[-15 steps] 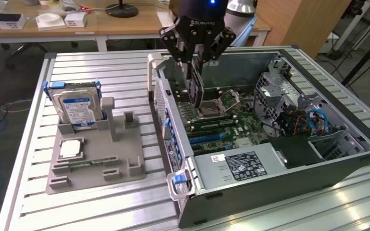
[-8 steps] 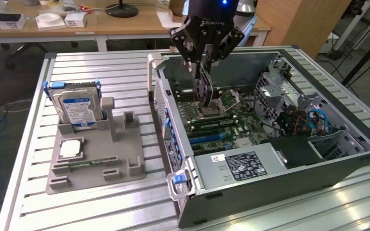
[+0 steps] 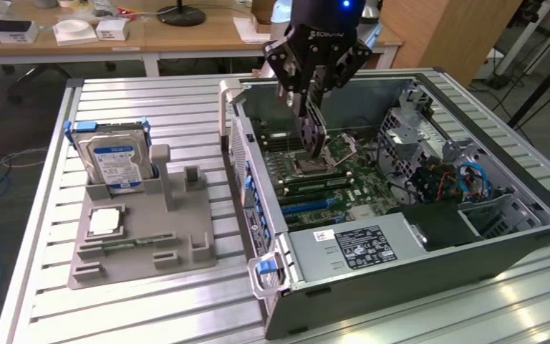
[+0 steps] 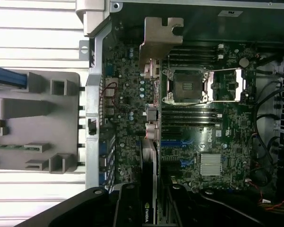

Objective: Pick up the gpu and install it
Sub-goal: 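Pick up the gpu and move the gpu toward the slot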

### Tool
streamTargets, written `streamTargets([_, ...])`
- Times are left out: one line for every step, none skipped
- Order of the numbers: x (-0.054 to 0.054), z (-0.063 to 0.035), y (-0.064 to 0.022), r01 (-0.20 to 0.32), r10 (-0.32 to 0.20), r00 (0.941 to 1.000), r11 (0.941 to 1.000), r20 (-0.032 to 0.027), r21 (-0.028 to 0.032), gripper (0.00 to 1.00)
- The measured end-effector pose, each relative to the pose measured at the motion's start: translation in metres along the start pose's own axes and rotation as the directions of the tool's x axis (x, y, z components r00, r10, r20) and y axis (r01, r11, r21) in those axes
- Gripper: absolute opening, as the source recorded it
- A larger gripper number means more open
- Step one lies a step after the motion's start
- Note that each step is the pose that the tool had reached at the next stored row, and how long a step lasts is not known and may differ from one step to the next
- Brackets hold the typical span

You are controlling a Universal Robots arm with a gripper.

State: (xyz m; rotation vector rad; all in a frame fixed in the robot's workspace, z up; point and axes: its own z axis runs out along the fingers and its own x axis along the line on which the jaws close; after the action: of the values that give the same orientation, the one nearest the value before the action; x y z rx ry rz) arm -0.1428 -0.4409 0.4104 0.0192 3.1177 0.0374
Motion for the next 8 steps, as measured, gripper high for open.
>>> streamTargets([-0.001, 0.0000, 0.0000, 0.002, -0.002, 1.0000, 1.0000, -0.0001, 0.0000, 0.26])
streamTargets([-0.003, 0.0001, 0.0000, 0.004, -0.004, 1.0000, 1.0000, -0.0001, -0.0001, 0.26])
streamTargets([-0.005, 0.0001, 0.0001, 0.005, -0.005, 1.0000, 1.0000, -0.0001, -0.0001, 0.26])
streamTargets([-0.006, 0.0001, 0.0001, 0.007, -0.007, 1.0000, 1.0000, -0.0002, -0.0002, 0.26])
streamTargets([-0.008, 0.0002, 0.0001, 0.008, -0.008, 1.0000, 1.0000, -0.0002, -0.0003, 0.26])
streamTargets([-0.009, 0.0002, 0.0001, 0.010, -0.010, 1.0000, 1.0000, -0.0002, -0.0003, 0.26])
streamTargets([-0.011, 0.0003, 0.0001, 0.011, -0.011, 0.9999, 0.9999, -0.0002, -0.0003, 0.26])
streamTargets([-0.012, 0.0003, 0.0001, 0.013, -0.013, 0.9999, 0.9999, -0.0003, -0.0003, 0.26])
